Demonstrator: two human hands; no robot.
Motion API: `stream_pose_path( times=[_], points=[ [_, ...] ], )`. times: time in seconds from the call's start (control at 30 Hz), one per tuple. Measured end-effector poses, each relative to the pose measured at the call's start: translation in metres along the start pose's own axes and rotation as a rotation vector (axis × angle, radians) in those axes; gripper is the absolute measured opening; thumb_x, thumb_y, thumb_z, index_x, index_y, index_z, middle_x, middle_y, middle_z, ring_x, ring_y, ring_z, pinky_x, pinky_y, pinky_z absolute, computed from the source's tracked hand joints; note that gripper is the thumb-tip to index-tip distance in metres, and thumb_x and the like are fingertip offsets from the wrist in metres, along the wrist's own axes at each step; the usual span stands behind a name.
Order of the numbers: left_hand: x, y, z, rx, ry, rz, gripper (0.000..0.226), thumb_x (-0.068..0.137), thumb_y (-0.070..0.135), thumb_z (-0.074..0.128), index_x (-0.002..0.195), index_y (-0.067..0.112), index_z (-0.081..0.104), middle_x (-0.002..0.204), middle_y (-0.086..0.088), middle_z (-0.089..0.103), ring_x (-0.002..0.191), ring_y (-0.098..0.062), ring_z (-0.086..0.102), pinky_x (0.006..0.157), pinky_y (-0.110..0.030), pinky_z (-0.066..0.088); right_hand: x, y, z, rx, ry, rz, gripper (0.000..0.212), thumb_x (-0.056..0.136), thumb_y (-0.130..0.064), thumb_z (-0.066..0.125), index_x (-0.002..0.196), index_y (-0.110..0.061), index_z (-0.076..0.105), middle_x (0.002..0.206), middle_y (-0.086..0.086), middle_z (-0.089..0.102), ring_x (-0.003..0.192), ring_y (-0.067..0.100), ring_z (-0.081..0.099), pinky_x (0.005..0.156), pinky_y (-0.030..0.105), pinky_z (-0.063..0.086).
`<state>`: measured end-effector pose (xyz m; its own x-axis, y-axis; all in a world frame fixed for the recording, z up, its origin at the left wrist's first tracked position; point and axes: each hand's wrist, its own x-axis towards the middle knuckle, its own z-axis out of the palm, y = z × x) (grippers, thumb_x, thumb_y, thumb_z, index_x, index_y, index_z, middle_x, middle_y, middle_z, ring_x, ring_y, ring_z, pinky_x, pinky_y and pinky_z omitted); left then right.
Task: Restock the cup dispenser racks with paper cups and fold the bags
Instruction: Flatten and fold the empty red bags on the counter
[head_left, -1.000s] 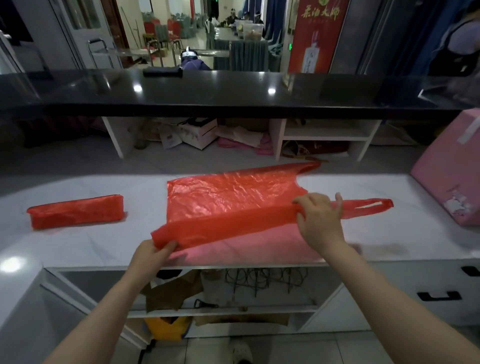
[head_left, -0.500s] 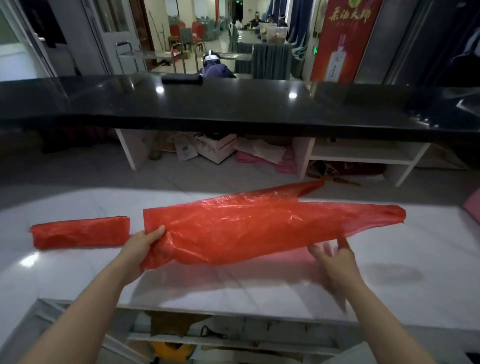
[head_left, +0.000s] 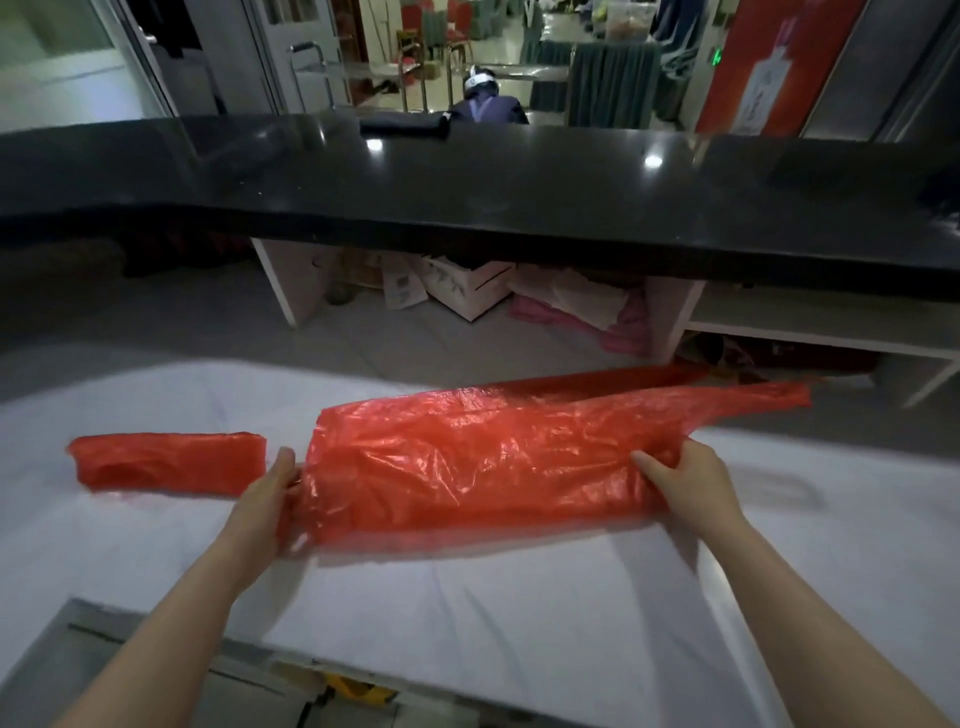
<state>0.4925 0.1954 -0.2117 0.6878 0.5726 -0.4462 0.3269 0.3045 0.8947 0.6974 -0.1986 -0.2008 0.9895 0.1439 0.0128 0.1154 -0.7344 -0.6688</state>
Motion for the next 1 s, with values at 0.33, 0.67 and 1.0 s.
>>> stream_pose_path(
  times=[0.33, 0.67, 1.0],
  points=[
    [-0.018, -0.025, 0.015, 0.307, 0.231, 0.382, 0.016, 0.091, 0.017, 0.061, 0.077, 0.018, 0.068, 0.068, 0.005, 0.065, 0.064, -0.009, 0.058, 0.061, -0.027, 0.046, 0.008, 0.019, 0.025, 0.065, 0.144, -0.049, 0.021, 0.09, -0.031, 0.054, 0.078, -0.015, 0.059, 0.075, 0.007, 0.062, 0.071, 0.03, 0.055, 0.064, 0.035, 0.039],
    [0.002, -0.016, 0.037, 0.827, 0.471, 0.372, 0.021, 0.092, 0.028, 0.057, 0.086, 0.012, 0.07, 0.085, -0.012, 0.07, 0.081, -0.032, 0.061, 0.062, -0.031, 0.033, 0.014, 0.023, 0.035, -0.168, 0.288, -0.055, 0.02, 0.092, -0.032, 0.057, 0.097, -0.015, 0.066, 0.081, 0.012, 0.069, 0.066, 0.031, 0.055, 0.063, 0.031, 0.032],
    [-0.01, -0.024, 0.022, 0.362, 0.306, 0.441, 0.025, 0.096, 0.015, 0.052, 0.073, 0.014, 0.062, 0.062, 0.004, 0.061, 0.052, 0.003, 0.052, 0.053, -0.012, 0.042, 0.009, 0.029, 0.027, 0.118, 0.261, -0.153, 0.023, 0.086, -0.023, 0.051, 0.095, -0.011, 0.069, 0.078, 0.004, 0.062, 0.074, 0.023, 0.053, 0.068, 0.031, 0.036]
  ],
)
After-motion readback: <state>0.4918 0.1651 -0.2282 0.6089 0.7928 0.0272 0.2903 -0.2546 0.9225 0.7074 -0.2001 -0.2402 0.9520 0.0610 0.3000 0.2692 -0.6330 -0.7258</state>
